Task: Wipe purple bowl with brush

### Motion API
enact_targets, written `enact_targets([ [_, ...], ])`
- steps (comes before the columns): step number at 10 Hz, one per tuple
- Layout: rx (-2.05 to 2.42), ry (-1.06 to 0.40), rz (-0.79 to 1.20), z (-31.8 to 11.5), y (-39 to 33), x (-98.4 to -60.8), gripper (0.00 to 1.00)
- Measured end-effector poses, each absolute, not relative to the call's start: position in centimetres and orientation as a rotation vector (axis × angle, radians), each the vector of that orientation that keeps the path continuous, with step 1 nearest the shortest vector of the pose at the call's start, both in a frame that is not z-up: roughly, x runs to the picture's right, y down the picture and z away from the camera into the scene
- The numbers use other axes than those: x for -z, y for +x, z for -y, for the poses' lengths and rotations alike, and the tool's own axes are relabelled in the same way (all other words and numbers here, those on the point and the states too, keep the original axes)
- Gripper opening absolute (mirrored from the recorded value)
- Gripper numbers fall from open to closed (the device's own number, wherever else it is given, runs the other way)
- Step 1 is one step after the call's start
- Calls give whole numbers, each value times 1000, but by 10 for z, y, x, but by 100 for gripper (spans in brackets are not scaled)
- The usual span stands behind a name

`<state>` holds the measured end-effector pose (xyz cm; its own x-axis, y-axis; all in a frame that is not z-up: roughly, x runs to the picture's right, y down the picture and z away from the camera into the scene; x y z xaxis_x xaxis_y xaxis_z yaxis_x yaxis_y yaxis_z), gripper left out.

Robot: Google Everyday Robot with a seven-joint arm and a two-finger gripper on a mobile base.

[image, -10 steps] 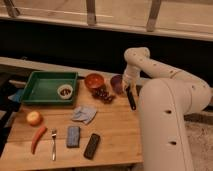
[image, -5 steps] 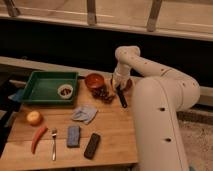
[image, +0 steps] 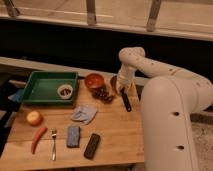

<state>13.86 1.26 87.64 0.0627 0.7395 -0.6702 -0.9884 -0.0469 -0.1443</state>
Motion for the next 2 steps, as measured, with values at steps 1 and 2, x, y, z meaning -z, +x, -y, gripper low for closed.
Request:
enact_targets([
  [1, -1490, -708, -460, -15, 152, -874, 13],
  [2, -1487, -709, -457, -14, 151, -874, 13],
])
